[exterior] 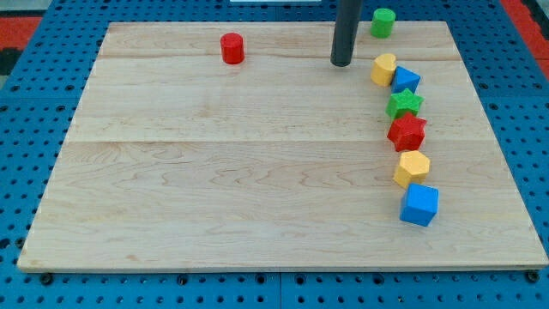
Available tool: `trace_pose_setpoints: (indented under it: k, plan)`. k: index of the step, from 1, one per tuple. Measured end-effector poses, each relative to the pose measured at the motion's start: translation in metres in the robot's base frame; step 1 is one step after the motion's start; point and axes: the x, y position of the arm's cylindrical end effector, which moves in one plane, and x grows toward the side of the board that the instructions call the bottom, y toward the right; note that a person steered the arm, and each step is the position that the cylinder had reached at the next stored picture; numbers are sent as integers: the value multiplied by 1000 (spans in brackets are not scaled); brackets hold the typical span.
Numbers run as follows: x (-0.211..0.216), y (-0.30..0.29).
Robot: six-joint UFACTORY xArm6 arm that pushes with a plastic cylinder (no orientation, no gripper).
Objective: Drag the yellow heart to the center of the board
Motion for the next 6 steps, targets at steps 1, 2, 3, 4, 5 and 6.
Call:
trace_pose_setpoints:
  k: [1, 2, 3, 4, 5, 6]
  plan:
    - [-50, 55]
    - [-23, 115]
    - [19, 75]
    - [38, 37]
    - [46, 41]
    - [76, 11]
